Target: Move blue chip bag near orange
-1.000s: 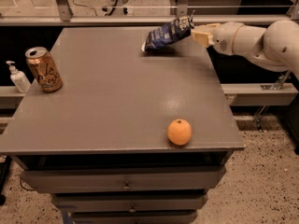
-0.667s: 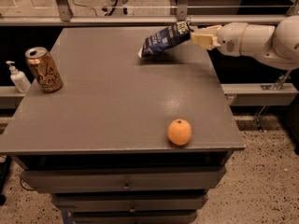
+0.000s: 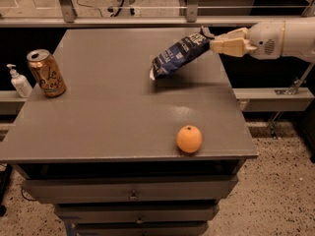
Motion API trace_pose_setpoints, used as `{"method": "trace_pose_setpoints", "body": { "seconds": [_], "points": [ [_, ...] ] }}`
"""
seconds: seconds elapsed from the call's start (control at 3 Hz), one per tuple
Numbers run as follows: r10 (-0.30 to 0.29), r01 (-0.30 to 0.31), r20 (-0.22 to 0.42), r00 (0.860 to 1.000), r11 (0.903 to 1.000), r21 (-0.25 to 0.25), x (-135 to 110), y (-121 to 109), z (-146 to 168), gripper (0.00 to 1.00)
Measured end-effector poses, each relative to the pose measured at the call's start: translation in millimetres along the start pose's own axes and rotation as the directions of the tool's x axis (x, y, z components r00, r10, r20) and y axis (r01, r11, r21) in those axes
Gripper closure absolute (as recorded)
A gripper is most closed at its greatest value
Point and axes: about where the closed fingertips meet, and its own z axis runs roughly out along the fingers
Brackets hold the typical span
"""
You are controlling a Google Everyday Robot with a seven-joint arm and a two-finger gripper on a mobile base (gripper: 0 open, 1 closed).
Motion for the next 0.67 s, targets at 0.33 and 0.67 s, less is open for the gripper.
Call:
{"method": "trace_pose_setpoints", "body": {
  "seconds": [0.33,0.67],
  "points": [
    [0.022,-0.026,-0.031,0.999,0.9872,-0.157,5.8,57.6,-21.0,1.00],
    [0.035,-0.039,-0.017,0.999,0.9671,-0.251,8.6,112.8,-32.3,1.00]
  ]
}}
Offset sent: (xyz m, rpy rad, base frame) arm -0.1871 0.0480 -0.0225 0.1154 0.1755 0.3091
